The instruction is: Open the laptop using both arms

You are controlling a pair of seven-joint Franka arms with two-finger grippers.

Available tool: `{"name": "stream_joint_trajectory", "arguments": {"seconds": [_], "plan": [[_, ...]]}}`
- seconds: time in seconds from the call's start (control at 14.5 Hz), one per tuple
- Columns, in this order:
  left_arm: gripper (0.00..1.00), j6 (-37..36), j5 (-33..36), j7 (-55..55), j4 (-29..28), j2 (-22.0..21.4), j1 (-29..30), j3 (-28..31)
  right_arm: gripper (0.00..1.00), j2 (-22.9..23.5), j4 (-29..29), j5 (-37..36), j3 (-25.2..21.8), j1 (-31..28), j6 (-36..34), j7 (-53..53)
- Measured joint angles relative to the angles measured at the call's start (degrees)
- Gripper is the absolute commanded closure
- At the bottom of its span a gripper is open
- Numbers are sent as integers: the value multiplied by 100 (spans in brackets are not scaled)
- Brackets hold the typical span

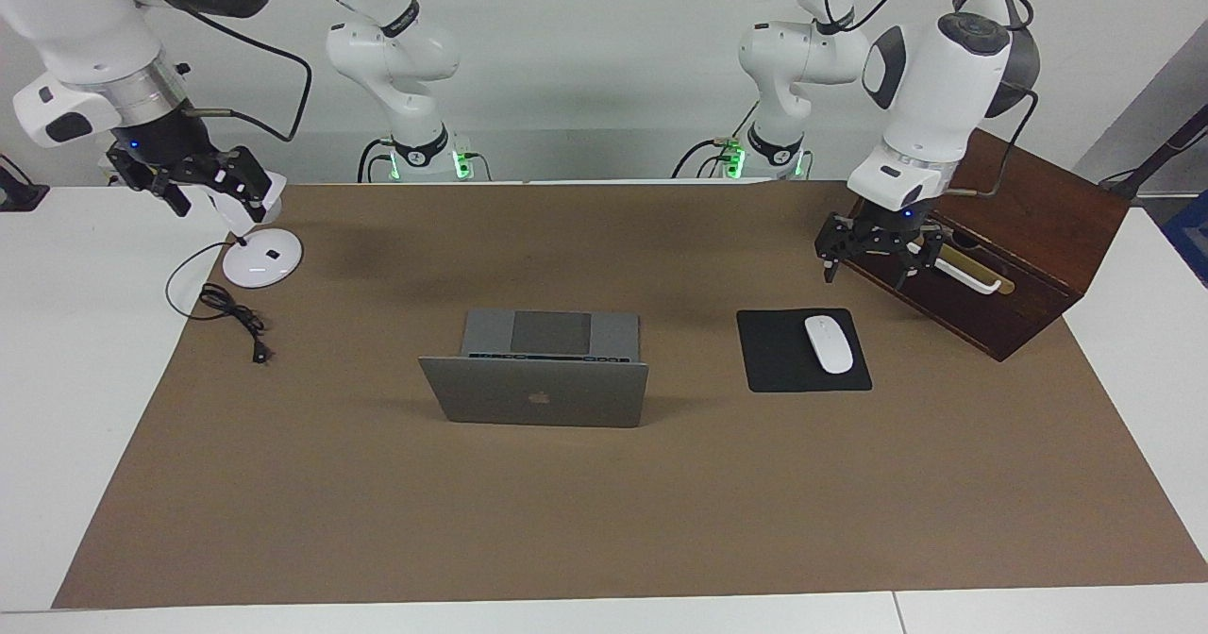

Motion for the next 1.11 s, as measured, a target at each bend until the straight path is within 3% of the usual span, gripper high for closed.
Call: {"name": "stream_joint_trajectory", "arguments": {"seconds": [0.48,1.11], "plan": [[0,-1648,2,-7,1147,-45,494,21,1,30,6,7,5,0,-9,0],[0,-2122,2,-8,1589,-47,803,47,1,211,2,8,0,-22,-7,0]]}}
